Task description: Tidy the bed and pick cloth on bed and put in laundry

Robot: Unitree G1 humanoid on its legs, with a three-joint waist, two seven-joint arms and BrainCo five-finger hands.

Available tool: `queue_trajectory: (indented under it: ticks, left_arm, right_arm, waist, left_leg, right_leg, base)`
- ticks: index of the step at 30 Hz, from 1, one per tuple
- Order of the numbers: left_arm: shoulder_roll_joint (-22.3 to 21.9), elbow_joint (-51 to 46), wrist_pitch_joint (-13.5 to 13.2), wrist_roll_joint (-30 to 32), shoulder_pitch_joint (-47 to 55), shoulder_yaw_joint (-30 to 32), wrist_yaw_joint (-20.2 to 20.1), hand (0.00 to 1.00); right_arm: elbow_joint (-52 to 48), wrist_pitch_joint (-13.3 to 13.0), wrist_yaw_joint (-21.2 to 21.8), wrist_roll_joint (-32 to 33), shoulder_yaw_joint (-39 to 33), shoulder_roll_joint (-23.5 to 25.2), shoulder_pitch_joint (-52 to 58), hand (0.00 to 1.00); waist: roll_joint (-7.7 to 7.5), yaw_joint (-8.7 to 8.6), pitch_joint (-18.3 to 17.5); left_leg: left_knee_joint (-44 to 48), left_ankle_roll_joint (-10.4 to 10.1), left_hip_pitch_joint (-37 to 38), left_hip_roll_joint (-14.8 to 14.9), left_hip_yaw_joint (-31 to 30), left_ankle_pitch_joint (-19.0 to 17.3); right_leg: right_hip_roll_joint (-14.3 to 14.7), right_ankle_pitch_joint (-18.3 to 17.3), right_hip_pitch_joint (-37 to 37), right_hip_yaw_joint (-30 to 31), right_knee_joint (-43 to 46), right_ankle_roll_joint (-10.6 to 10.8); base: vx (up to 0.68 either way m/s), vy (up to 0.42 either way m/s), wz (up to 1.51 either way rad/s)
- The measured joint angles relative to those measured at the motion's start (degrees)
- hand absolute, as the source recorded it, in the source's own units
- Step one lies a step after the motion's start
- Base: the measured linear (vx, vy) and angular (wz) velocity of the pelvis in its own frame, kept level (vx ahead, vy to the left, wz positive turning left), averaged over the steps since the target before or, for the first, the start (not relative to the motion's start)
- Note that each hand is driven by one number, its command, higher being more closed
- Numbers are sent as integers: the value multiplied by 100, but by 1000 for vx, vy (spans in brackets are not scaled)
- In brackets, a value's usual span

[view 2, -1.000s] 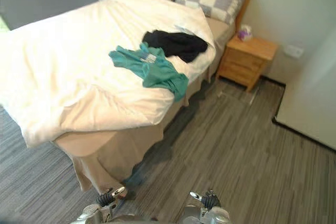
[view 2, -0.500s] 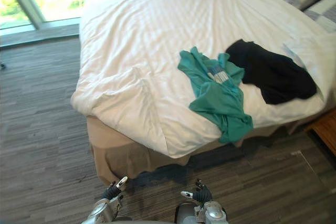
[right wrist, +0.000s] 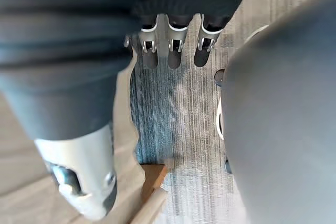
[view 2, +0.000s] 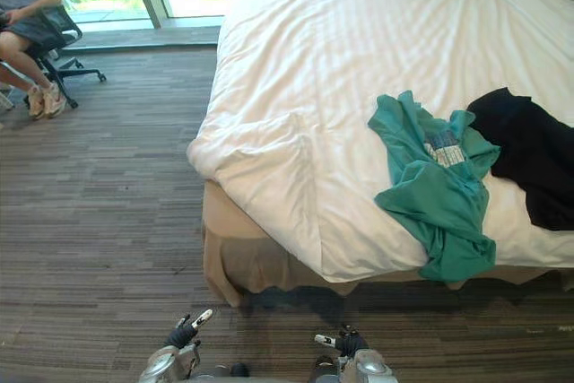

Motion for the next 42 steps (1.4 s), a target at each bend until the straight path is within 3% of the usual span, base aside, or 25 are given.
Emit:
queue_trajectory:
  ticks: [5, 7, 10, 11, 13, 14, 15, 16, 17, 19, 22, 24, 27, 30, 34, 39, 42]
  left_arm:
    - [21, -155, -373, -493, 63, -34, 477, 0]
    - [60, -861, -644, -436, 289, 66, 1105, 0]
    - [218, -1929, -787, -77, 328, 416, 1729, 0]
    - [406, -2542, -850, 567, 306, 574, 2169, 0]
    - [603, -3161, -806, 1018, 218, 720, 2485, 0]
    - [782, -3483, -1210, 2246, 119, 926, 2950, 0]
    - [1087, -3919, -1562, 2748, 26, 1217, 2990, 0]
    - [1288, -4020, -1687, 2789, -78, 1370, 2948, 0]
    - [1704, -4207, -1076, 2325, -327, 1650, 2828, 0]
    - [2164, -3788, -653, 1915, -685, 2152, 2334, 0]
    - [2396, -3700, -692, 2029, -742, 2224, 1845, 0]
    - [2624, -3687, -690, 2347, -898, 2203, 1573, 0]
    - [2873, -3702, -593, 2789, -1425, 1947, 1471, 0]
    - [2963, -3733, -264, 3266, -1959, 1557, 1460, 0]
    - [2959, -3763, 198, 3975, -2321, 1050, 1459, 0]
    - [2852, -3845, 725, 4372, -2591, 389, 1413, 0]
    - [2716, -3843, 1220, 4510, -2711, -79, 1342, 0]
  right_arm:
    - [1, 118, -8, 190, -79, 0, 13, 0]
    - [-129, 225, -11, 311, -75, 13, 98, 0]
    - [-466, 389, -10, 358, -66, 9, 259, 0]
    - [-635, 562, -6, 427, -61, -13, 324, 0]
    - [-806, 681, -6, 517, -62, -60, 434, 0]
    - [-915, 793, -3, 534, -57, -105, 502, 0]
    - [-1051, 894, 5, 569, -57, -148, 587, 0]
    - [-1145, 932, 4, 578, -55, -180, 643, 0]
    - [-1249, 1016, -15, 648, -52, -256, 728, 0]
    - [-1256, 1138, -68, 748, -51, -423, 826, 0]
    - [-1240, 1255, -77, 743, -76, -508, 1100, 0]
    - [-1238, 1368, -63, 740, -78, -487, 1186, 0]
    - [-1319, 1438, -68, 737, -77, -464, 1172, 0]
    - [-1542, 1614, -126, 736, -79, -468, 1170, 0]
    - [-1798, 2047, -135, 738, -241, -488, 1121, 0]
    - [-2284, 2589, -123, 736, -336, -602, 1069, 0]
    - [-2567, 2898, -119, 736, -464, -801, 878, 0]
  waist:
    - [-16, -8, -1]
    - [-79, 4, -20]
    - [-77, 3, -19]
    - [-48, -23, -32]
    - [-18, -37, -74]
    - [0, -54, -128]
    - [7, -77, -138]
    - [20, -80, -154]
    - [59, -103, -210]
    - [163, -207, -289]
    - [212, -202, -331]
    - [160, -195, -336]
    - [84, -197, -372]
    - [81, -336, -357]
    - [246, -503, -231]
    - [328, -639, -178]
    - [359, -649, -84]
  left_leg:
    - [-349, 44, 121, 82, -41, 44]
    - [-471, 57, 130, 81, -23, 140]
    - [-606, 50, 142, 79, 5, 240]
    - [-671, 29, 138, 83, 21, 265]
    - [-736, 20, 132, 94, 41, 253]
    - [-739, 19, 79, 108, 46, 255]
    - [-759, 17, 75, 126, 70, 256]
    - [-773, 14, 76, 126, 81, 257]
    - [-826, 5, 92, 132, 82, 263]
    - [-874, -19, 98, 145, 52, 323]
    - [-879, -46, 123, 148, 63, 328]
    - [-781, -90, 197, 139, 157, 297]
    - [-374, -132, 168, 113, 248, 222]
    - [36, -41, 90, 58, 340, 119]
    - [81, -28, 41, 18, 363, 68]
    - [-84, -2, -75, 11, 515, 36]
    - [-227, 1, -198, -77, 696, 2]
  right_leg:
    - [152, 201, 95, -94, -239, -42]
    - [176, 287, 104, -91, -347, -50]
    - [201, 361, 89, -80, -442, -34]
    - [221, 380, 82, -67, -514, -42]
    - [248, 391, 61, -41, -566, -33]
    - [271, 391, 26, -27, -609, -32]
    - [301, 389, 1, -7, -613, -34]
    - [317, 387, -5, -2, -619, -37]
    - [344, 380, -7, -4, -633, -46]
    - [364, 385, -8, -19, -628, -52]
    - [376, 384, 8, -16, -619, -125]
    - [360, 359, 74, 96, -602, -163]
    - [296, 315, 104, 306, -377, -198]
    - [109, 3, -6, 420, 103, -195]
    - [49, -252, -331, 623, 560, -175]
    - [-54, -722, -1010, 798, 1517, -178]
    - [-162, -978, -1599, 1047, 2186, -138]
  base:
    - [-102, 1, 11]
    - [-138, -4, 0]
    - [-113, -8, -3]
    - [-71, -8, -10]
    - [-64, -13, -7]
    - [-10, -23, -7]
    - [15, -23, -6]
    - [47, -19, -7]
    - [50, -12, 2]
    - [89, -14, 8]
    - [164, 8, 7]
    - [181, 38, -4]
    - [75, 39, -13]
    - [-3, 31, -8]
    - [-64, -7, -18]
    - [-144, -31, -8]
    - [-125, -42, -21]
